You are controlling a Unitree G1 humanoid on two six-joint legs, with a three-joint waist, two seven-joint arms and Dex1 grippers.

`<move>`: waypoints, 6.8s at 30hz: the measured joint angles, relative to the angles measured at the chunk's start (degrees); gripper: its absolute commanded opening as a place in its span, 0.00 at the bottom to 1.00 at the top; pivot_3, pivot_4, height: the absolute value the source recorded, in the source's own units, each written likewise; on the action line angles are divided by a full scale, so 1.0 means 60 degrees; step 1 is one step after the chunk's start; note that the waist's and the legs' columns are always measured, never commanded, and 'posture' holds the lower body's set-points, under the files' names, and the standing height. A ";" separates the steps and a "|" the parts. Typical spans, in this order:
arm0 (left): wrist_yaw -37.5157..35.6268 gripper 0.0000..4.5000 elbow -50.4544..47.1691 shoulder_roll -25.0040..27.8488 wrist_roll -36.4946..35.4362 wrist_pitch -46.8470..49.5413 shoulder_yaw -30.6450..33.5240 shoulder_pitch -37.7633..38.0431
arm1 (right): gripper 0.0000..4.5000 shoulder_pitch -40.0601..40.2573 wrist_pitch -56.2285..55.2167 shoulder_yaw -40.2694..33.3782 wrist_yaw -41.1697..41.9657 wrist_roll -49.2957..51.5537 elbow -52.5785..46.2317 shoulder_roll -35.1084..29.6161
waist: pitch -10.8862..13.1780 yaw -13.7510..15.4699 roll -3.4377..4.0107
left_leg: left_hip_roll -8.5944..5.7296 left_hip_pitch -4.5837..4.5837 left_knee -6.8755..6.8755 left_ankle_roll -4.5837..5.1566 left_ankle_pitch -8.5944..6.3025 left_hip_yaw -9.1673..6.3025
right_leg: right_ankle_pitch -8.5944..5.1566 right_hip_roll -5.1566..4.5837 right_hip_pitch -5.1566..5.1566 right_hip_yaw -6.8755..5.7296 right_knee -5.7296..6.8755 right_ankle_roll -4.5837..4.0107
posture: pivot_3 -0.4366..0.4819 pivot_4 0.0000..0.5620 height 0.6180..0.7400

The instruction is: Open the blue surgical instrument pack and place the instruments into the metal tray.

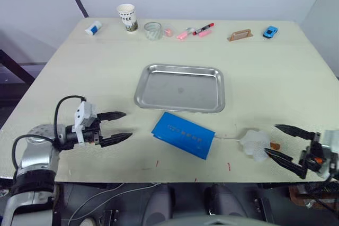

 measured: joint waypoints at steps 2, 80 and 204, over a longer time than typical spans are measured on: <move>0.0015 1.00 -0.0024 -0.0111 0.0037 -0.0020 -0.0083 -0.0088 | 0.99 -0.0204 0.0312 0.0340 -0.0302 -0.0102 -0.0526 -0.0093 | 0.0000 -0.0002 -0.0002 | 0.0000 -0.0001 0.0001 0.0000 0.0000 -0.0003 | 0.0000 0.0001 0.0000 -0.0002 0.0000 0.0000 | 0.48 0.27 0.90; -0.0453 0.00 -0.1340 -0.1318 0.0906 -0.0078 -0.2656 -0.0503 | 0.01 -0.3032 0.3408 0.4179 -0.1637 -0.2618 -0.0720 -0.0634 | 0.0002 -0.0002 -0.0006 | -0.0005 -0.0019 0.0015 0.0004 -0.0002 -0.0029 | 0.0000 0.0003 -0.0001 -0.0020 -0.0008 -0.0001 | 0.48 0.27 0.90; -0.0853 0.01 0.0068 -0.1350 -0.1239 -0.1842 -0.3987 -0.2268 | 0.00 -0.5316 0.1680 0.4805 0.0964 -0.0437 0.2017 -0.0238 | 0.0042 0.0011 -0.0004 | 0.0001 -0.0014 0.0021 0.0009 -0.0004 -0.0010 | 0.0001 0.0009 -0.0003 -0.0002 -0.0002 -0.0001 | 0.48 0.27 0.90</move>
